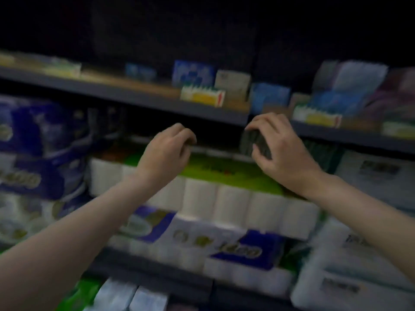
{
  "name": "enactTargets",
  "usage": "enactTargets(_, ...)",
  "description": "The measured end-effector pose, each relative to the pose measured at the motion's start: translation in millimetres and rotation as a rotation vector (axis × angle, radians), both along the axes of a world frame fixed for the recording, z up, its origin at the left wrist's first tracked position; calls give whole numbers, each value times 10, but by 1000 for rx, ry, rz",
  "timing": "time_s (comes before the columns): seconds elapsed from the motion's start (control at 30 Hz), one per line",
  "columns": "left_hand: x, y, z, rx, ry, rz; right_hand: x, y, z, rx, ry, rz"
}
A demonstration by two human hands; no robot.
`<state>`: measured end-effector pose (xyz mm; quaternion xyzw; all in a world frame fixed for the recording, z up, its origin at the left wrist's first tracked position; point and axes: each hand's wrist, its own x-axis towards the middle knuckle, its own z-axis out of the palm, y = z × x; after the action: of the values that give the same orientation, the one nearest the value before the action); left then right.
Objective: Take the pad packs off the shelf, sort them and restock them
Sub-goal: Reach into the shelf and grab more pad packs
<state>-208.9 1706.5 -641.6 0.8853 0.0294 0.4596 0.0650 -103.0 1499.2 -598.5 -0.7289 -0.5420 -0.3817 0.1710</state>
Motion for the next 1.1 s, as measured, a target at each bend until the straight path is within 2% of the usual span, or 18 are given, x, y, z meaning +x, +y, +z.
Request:
enactTargets(0.17,534,-471,885,191,-63,-53,531,-443,735,63,-59,-159)
enactTargets(0.3,996,-793,1215,123,-49,-81,1153,-736,1135,35,71,-375)
enactTargets(0.4,1287,-980,1387,94,-6,-57,1618,-898,1451,23,83,-560)
enactTargets(0.53,1566,-1208,1552,83,40,19,2115,-1018,1537,-70,163,-770)
enactTargets(0.73,1682,-1395,1591,133,62,-13,2309,-1034,1453,-22,243,-717)
enactTargets(0.87,1671,-1432,1628,-36,14,-23,2199,-947,1427,214,466,-614)
enactTargets(1.0,1673,-1530,1674,-187,2,-109,2037,-842,1466,407,483,-646)
enactTargets(1.07,1680,-1566,1782,-443,-14,-182,1895,-810,1496,600,458,-489)
enactTargets(1.1,1668,-1584,1859,-674,-12,-258,1788,-787,1487,677,403,-336)
